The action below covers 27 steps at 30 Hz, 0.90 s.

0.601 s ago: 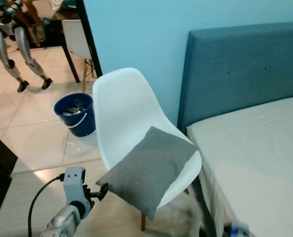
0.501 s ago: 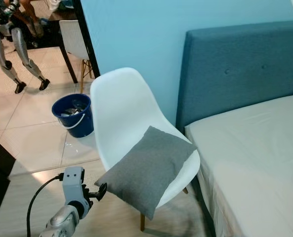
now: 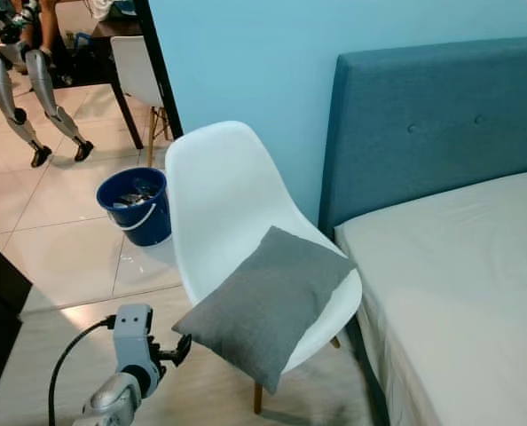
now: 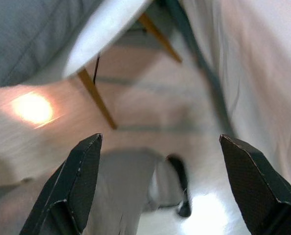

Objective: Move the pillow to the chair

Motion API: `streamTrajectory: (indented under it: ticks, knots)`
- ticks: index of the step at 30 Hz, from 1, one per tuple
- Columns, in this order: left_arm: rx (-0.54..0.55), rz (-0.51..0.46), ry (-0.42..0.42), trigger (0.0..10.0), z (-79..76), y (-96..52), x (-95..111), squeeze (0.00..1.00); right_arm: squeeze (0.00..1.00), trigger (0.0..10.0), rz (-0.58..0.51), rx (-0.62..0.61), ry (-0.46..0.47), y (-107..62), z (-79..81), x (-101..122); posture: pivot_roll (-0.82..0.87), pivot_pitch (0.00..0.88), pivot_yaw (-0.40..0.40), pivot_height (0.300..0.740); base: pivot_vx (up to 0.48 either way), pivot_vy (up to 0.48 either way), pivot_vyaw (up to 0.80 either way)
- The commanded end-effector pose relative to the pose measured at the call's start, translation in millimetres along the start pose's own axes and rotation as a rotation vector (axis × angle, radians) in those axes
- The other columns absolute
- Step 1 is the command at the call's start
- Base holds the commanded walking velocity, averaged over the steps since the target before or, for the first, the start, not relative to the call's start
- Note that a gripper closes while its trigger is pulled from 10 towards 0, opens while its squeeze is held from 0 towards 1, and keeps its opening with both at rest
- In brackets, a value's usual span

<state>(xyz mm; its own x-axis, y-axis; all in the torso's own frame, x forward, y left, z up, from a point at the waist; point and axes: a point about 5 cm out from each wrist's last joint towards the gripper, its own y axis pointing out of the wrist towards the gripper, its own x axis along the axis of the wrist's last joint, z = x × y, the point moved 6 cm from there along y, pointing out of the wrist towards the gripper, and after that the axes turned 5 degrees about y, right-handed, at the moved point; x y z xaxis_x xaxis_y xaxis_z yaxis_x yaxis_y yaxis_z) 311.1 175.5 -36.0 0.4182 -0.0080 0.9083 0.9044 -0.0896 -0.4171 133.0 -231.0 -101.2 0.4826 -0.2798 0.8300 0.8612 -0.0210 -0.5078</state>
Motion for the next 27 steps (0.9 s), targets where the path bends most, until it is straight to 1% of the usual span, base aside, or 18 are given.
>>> streamTrajectory:
  ticks: [1, 2, 3, 5, 7, 8, 9, 10, 11, 12, 13, 14, 15, 16, 18, 21, 23, 27]
  knots:
    - [0.014, -0.003, 0.020, 10.0, 6.1, -0.7, 0.1, 0.00, 0.00, 10.0, -0.033, 0.015, -0.050, 0.8, 1.8, 7.8, -0.09, 0.099, 0.002, 0.740, 0.000, 0.000, 0.00]
    - [0.014, -0.003, 0.020, 10.0, 6.1, -0.7, 0.1, 0.00, 0.00, 10.0, -0.033, 0.015, -0.050, 0.8, 1.8, 7.8, -0.09, 0.099, 0.002, 0.740, 0.000, 0.000, 0.00]
    - [0.023, -0.027, 0.014, 10.0, 10.9, 0.6, 7.6, 0.00, 0.00, 10.0, -0.095, 0.017, -0.061, -1.0, -1.7, 20.6, -0.09, 0.099, 0.002, 0.740, 0.000, 0.000, 0.00]
    - [0.042, -0.131, -0.008, 10.0, 24.3, 1.0, 44.9, 0.00, 0.00, 10.0, -0.291, 0.057, -0.117, -11.2, -1.1, 63.5, -0.10, 0.103, 0.006, 0.740, 0.000, 0.000, 0.00]
    - [0.042, -0.131, -0.008, 10.0, 24.3, 1.0, 44.9, 0.00, 0.00, 10.0, -0.291, 0.057, -0.117, -11.2, -1.1, 63.5, -0.10, 0.103, 0.006, 0.740, 0.000, 0.000, 0.00]
    - [0.038, -0.176, -0.009, 10.0, 25.5, -1.5, 61.5, 0.00, 0.00, 10.0, -0.388, 0.101, -0.124, 19.6, 12.5, 117.4, -0.10, 0.103, 0.005, 0.740, 0.000, 0.000, 0.00]
    - [0.021, -0.222, -0.018, 10.0, 22.0, -6.1, 79.1, 0.00, 0.00, 10.0, -0.467, 0.148, -0.129, 44.5, 32.5, 171.6, -0.09, 0.105, -0.001, 0.740, 0.000, 0.000, 0.00]
    - [0.021, -0.222, -0.018, 10.0, 22.0, -6.1, 79.1, 0.00, 0.00, 10.0, -0.467, 0.148, -0.129, 44.5, 32.5, 171.6, -0.09, 0.105, -0.001, 0.740, 0.000, 0.000, 0.00]
    - [-0.008, -0.263, -0.017, 10.0, 12.2, -14.1, 95.5, 0.00, 0.00, 10.0, -0.531, 0.191, -0.144, 61.9, 58.8, 226.7, -0.09, 0.107, -0.007, 0.740, 0.000, 0.000, 0.00]
    - [-0.037, -0.291, -0.018, 10.0, 1.0, -22.3, 106.4, 0.00, 0.00, 10.0, -0.573, 0.217, -0.158, 66.6, 79.5, 264.7, -0.08, 0.106, -0.014, 0.740, 0.000, 0.000, 0.00]
    - [-0.069, -0.310, -0.012, 10.0, -12.0, -31.7, 113.4, 0.00, 0.00, 10.0, -0.606, 0.241, -0.158, 62.1, 94.8, 284.0, -0.08, 0.107, -0.014, 0.740, 0.000, 0.000, 0.00]
    - [-0.094, -0.315, -0.003, 10.0, -24.1, -40.1, 116.3, 0.00, 0.00, 10.0, -0.632, 0.263, -0.168, 51.5, 108.4, 290.3, -0.08, 0.107, -0.016, 0.740, 0.000, 0.000, 0.00]
    - [-0.110, -0.316, 0.000, 10.0, -31.8, -44.8, 116.6, 0.00, 0.00, 10.0, -0.650, 0.274, -0.180, 42.8, 116.4, 290.4, -0.08, 0.110, -0.015, 0.740, 0.000, 0.000, 0.00]
    - [-0.110, -0.316, 0.000, 10.0, -31.8, -44.8, 116.6, 0.00, 0.00, 10.0, -0.650, 0.274, -0.180, 42.8, 116.4, 290.4, -0.08, 0.110, -0.015, 0.740, 0.000, 0.000, 0.00]
    - [-0.122, -0.313, 0.032, 10.0, -43.2, -51.5, 112.9, 0.00, 0.00, 10.0, -0.672, 0.280, -0.222, 28.3, 123.7, 281.5, -0.09, 0.104, -0.011, 0.740, 0.000, 0.000, 0.00]
    - [-0.091, -0.310, 0.047, 10.0, -41.5, -51.9, 108.1, 0.00, 0.00, 10.0, -0.669, 0.253, -0.236, 27.0, 118.7, 273.9, -0.08, 0.096, -0.015, 0.740, 0.000, 0.000, 0.00]
    - [-0.069, -0.291, 0.024, 10.0, -37.2, -51.6, 105.3, 0.00, 0.00, 10.0, -0.666, 0.238, -0.251, 26.0, 115.2, 273.4, -0.06, 0.084, -0.028, 0.740, 0.000, 0.000, 0.00]
    - [-0.054, -0.257, 0.034, 10.0, -35.2, -58.7, 107.6, 0.00, 0.00, 10.0, -0.594, 0.234, -0.303, 26.8, 126.8, 282.4, -0.04, 0.064, -0.053, 0.740, 0.000, 0.000, 0.00]
